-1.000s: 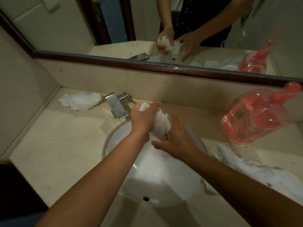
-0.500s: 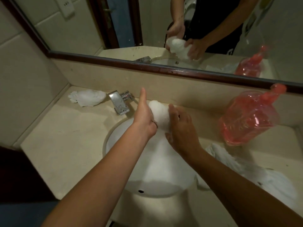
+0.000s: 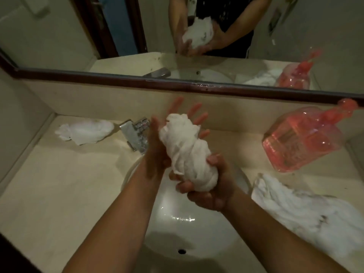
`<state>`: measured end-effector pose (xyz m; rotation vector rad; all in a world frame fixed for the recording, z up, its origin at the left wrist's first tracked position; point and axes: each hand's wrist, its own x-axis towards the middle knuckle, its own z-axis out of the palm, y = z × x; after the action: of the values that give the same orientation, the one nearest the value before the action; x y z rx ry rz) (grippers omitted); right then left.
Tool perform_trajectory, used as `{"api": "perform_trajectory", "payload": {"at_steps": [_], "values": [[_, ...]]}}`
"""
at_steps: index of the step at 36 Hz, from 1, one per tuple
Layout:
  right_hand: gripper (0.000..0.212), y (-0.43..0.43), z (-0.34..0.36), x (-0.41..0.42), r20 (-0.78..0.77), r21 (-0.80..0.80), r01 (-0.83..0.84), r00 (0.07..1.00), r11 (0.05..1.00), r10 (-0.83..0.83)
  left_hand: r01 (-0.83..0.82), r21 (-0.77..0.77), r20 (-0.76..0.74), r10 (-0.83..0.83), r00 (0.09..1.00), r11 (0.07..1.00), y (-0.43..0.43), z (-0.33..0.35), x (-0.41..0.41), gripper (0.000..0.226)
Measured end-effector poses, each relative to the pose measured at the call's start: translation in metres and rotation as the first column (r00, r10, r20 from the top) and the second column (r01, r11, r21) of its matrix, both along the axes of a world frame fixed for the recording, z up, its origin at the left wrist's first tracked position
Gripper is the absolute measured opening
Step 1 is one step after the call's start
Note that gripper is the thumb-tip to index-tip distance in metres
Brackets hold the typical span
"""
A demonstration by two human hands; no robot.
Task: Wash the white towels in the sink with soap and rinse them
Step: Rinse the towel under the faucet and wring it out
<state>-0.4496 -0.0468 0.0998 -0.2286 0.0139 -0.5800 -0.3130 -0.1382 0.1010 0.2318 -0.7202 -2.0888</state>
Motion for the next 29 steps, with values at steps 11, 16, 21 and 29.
{"api": "perform_trajectory", "payload": {"at_steps": [11,16,21,29], "values": [[0.066,-0.013,0.002,-0.011,-0.255,-0.116,0.093,0.959,0.989,-0.12,0.082,0.055,0.143,-0.089,0.986,0.995,-0.027,0.018,0.013,0.031],[0.088,-0.017,0.038,-0.02,-0.616,-0.168,0.005,0.78,0.986,-0.109,-0.019,0.108,0.363,-0.021,0.932,0.994,-0.022,0.034,0.014,0.018],[0.044,-0.018,0.065,-0.015,-0.833,-0.156,-0.101,0.549,0.983,-0.076,0.002,0.062,0.603,-0.039,0.796,0.998,-0.012,0.049,0.013,0.02],[0.036,-0.006,0.042,-0.002,-0.953,-0.227,-0.118,0.232,0.967,-0.195,-0.014,-0.221,0.848,0.2,0.49,0.975,-0.004,0.037,0.002,0.019]]}}
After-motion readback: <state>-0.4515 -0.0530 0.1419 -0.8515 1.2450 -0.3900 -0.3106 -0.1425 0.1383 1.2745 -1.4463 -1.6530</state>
